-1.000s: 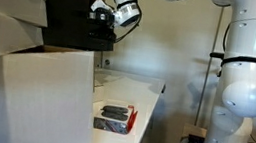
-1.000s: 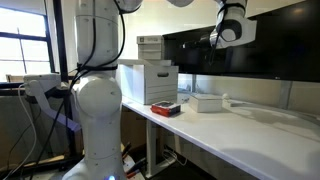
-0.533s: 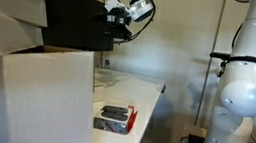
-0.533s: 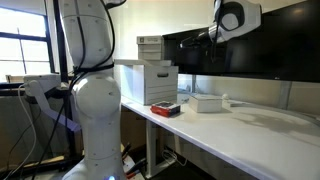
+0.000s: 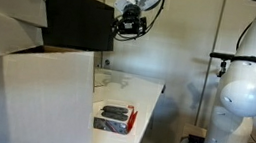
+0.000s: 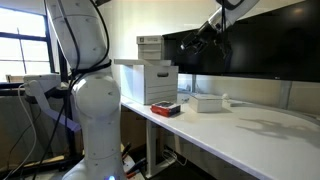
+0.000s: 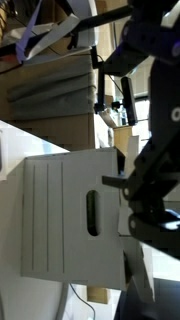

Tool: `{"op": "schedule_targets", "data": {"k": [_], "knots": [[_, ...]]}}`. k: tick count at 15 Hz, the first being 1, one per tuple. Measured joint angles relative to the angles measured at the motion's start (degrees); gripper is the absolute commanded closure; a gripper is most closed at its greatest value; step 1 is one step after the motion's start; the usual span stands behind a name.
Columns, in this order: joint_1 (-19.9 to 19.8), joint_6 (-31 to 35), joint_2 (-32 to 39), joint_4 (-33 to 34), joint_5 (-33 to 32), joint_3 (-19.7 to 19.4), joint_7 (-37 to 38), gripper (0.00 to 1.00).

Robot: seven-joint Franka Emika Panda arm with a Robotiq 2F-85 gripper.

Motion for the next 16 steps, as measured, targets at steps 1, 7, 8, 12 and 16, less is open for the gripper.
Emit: {"op": "schedule_targets", "data": {"k": [1,7,8,12,16], "knots": [[0.0,0.0,-0.8,0.7,-3.0,-0.1,-0.5,0.00],[0.5,0.0,-5.8,3.6,-16.4,-0.5,-10.4,0.00],[0.9,-0.1,-6.8,3.6,-18.1,-0.8,-12.7,0.00],[2.8,-0.1,-8.8,3.7,-22.8,-1.9,-22.8,0.00],[5.1,-0.9,-8.6,3.8,-24.0,-2.6,-32.6,0.00]]}}
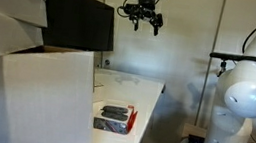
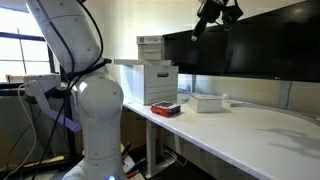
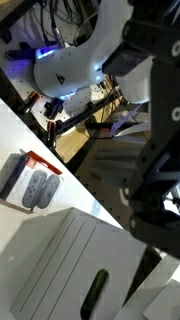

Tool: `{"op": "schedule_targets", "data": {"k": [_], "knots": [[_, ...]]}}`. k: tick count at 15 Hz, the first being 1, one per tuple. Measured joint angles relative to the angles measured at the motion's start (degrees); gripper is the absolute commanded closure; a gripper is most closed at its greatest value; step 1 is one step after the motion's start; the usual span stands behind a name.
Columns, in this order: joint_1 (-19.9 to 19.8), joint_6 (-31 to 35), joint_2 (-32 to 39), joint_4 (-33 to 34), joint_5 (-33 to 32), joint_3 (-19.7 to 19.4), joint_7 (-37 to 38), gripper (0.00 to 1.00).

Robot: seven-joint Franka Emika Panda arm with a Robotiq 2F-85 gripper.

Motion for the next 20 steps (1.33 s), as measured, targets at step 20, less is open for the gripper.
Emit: {"op": "schedule_targets", "data": {"k": [20], "knots": [[66.3,-8.2,-16.2,0.4,-32.1,-28.0,-1.4,0.00]]}}
